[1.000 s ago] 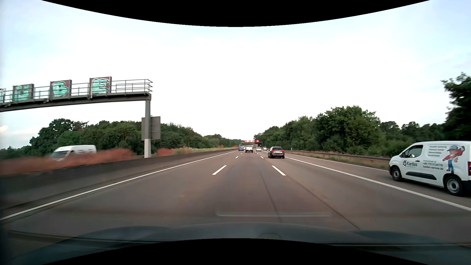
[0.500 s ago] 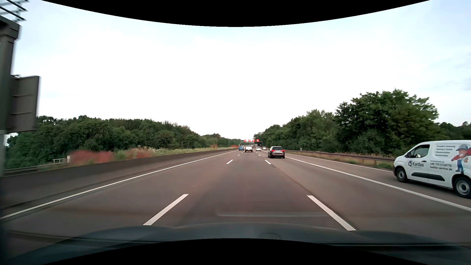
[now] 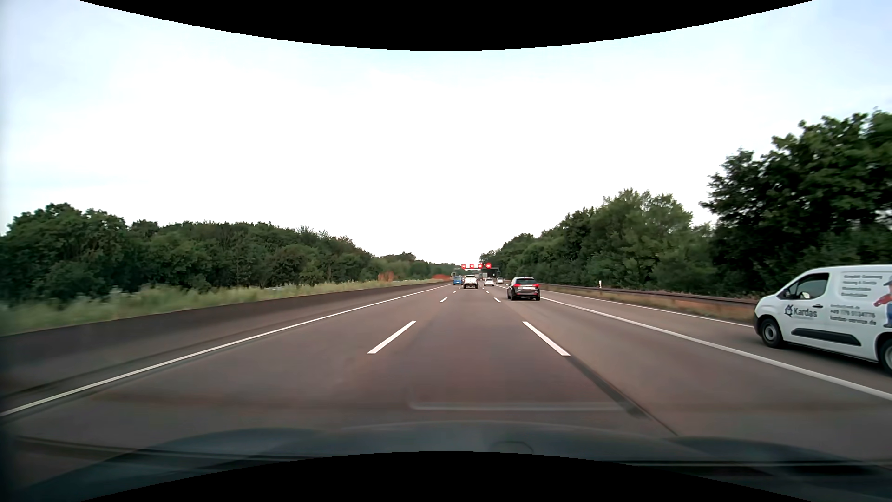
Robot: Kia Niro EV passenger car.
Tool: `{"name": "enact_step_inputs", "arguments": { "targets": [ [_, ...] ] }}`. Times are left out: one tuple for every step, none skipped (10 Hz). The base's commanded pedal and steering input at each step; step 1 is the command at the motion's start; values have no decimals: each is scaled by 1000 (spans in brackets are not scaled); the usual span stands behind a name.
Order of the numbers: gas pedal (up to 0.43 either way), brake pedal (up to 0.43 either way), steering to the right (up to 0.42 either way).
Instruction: Follow the waypoints while adhering to traffic rules and regulations
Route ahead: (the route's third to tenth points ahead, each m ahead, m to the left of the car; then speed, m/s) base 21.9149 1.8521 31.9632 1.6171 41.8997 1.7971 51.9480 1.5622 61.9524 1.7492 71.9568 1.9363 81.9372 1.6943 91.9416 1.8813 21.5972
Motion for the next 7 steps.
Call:
{"name": "enact_step_inputs", "arguments": {
  "targets": [
    [150,0,-3],
    [150,0,-3],
    [150,0,-3],
    [150,0,-3],
    [150,0,-3],
    [150,0,-3],
    [150,0,-4]
  ]
}}
